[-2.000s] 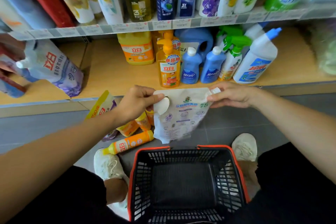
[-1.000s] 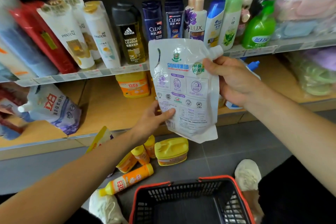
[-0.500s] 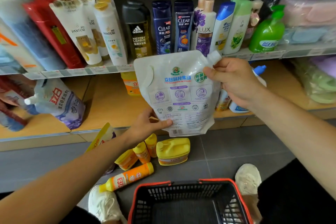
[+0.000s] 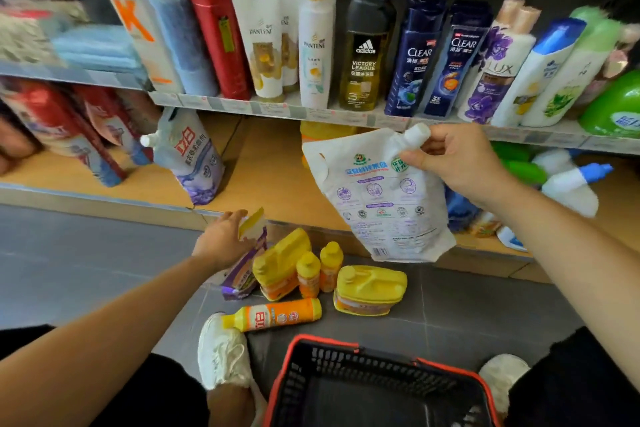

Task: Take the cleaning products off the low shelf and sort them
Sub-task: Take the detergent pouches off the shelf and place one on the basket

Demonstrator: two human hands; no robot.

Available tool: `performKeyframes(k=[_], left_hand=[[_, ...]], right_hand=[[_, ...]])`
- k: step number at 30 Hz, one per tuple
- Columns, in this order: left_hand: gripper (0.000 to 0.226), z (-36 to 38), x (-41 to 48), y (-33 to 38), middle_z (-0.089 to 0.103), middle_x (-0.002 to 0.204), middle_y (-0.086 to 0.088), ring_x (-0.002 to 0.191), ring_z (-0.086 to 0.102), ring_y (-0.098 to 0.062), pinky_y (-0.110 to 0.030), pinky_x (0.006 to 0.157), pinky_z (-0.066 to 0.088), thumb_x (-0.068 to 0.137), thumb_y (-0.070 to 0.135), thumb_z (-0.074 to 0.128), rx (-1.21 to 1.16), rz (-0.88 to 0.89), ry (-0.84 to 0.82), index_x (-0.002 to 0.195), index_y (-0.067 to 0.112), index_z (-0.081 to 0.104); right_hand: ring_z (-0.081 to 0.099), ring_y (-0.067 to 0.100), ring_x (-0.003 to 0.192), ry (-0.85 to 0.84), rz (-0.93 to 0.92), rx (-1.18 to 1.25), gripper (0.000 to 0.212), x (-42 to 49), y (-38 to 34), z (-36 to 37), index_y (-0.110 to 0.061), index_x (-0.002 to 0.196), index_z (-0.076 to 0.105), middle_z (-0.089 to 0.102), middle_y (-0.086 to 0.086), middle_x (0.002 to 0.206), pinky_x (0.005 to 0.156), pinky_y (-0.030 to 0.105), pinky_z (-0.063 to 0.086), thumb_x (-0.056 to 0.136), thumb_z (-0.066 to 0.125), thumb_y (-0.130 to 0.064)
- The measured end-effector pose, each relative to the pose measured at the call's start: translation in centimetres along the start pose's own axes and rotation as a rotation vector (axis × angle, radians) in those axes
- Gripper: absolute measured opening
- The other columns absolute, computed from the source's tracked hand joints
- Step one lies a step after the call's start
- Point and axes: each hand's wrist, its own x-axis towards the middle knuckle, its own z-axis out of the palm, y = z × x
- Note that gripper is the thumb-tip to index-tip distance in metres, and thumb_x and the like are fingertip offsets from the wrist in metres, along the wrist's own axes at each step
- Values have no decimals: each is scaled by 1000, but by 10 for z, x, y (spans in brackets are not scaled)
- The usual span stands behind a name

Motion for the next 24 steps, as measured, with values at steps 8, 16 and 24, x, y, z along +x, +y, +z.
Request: performKeyframes(k=[8,16,24], left_hand=[[35,19,-12,-45,71,103,2,85,66,-21,-30,69,52,95,55,52,106,-159,-100,123,35,61],[31,19,-4,-57,70,90,0,80,66,-23,-29,61,47,101,44,49,153,-164,-46,96,23,71],[29,1,-1,-59,70,86,-3,83,68,-26,-37,73,59,98,37,57,-48,-278,23,87,16,73]], right_hand=[[68,-10,87,42,2,38,30,41,16,81,-31,107,71,73,-17,95,77,11,55,84,79,-12],[71,12,98,30,19,84,32,111,16,173,-3,116,72,74,5,108,89,28,57,85,78,-6],[64,10,88,113,74,62,22,120,71,223,5,106,74,75,14,103,73,20,51,89,75,-10]])
